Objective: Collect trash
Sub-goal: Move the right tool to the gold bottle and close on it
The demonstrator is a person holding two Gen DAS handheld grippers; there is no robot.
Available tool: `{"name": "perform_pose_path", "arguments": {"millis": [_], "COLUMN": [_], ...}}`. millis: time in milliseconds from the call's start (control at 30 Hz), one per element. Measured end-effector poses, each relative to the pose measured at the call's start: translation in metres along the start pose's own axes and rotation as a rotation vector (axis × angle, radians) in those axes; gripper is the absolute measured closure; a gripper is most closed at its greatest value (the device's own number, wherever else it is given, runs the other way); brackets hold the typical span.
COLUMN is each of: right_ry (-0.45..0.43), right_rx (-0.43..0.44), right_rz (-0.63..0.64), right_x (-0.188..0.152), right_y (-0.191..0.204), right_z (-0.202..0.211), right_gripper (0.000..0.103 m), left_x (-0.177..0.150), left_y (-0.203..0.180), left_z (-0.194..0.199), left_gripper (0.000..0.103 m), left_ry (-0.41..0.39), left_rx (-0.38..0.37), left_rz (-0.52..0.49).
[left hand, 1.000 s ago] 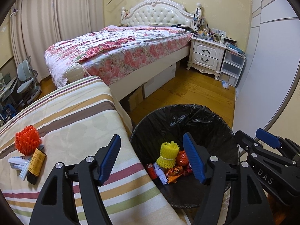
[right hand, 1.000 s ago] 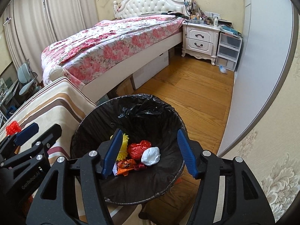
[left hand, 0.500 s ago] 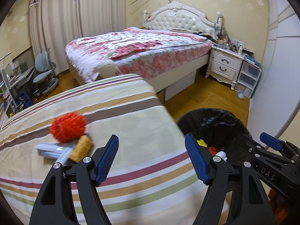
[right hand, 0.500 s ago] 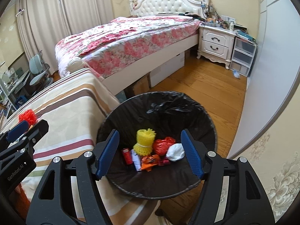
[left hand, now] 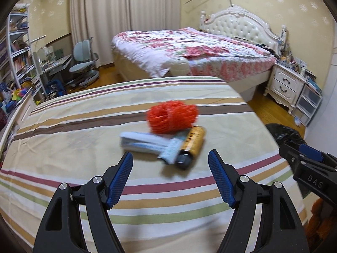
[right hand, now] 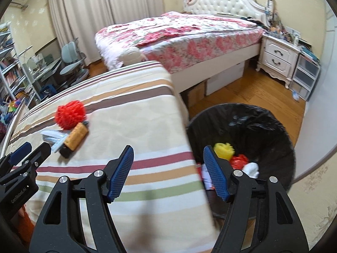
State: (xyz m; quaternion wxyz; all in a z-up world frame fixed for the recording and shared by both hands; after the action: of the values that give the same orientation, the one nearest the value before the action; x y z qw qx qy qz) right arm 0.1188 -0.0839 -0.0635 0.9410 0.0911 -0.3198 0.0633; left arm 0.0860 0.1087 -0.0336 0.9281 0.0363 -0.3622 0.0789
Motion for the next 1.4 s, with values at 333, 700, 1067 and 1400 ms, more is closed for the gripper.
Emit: {"name": "perform_pose_path", "arguments": {"millis": [333,700,1067,1400], "right_ry": [0.03,0.085,0.105,0.125], "right_rx": [0.085,0.083,0.101,0.078], "right_rz": [0.084,0.141,0.133,0.119], "right_x": [0.012,0.019,0.02,0.013], "right_y": [0.067,0.119,0.128,0.114], "right_z": [-0.016,-0.05,-0.053,-0.061], "right_gripper": [0.036,0.036,0.036,0.044], "left_x": [-0.014,-0.021,-0.028,-0.027], "left_y": [0.065,0.091,0.098,0.093], "left_z": [-0.003,-0.005,-0.012,-0.016], "left_gripper": [0.031,0.031,0.031,0.031], "left_ry": [0.024,0.04,0.067,0.074], "left_rx": [0.089,0.101,0.083,0.081], "left_rz": [0.098,0.139,0.155,0.162]}}
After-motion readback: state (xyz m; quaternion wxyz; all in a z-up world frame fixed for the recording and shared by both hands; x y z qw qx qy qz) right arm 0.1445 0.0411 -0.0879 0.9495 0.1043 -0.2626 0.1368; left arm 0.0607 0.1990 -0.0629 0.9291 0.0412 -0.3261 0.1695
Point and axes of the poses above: each gripper's, at about its wrist camera, not at the fingertips, and z roughly against the way its jaws point, y to its left, x to its top, the point moved 2 cm from there along -z, roughly the way its jaws point, and after that the axes turned 5 degrees about y, right-handed, at the moved point
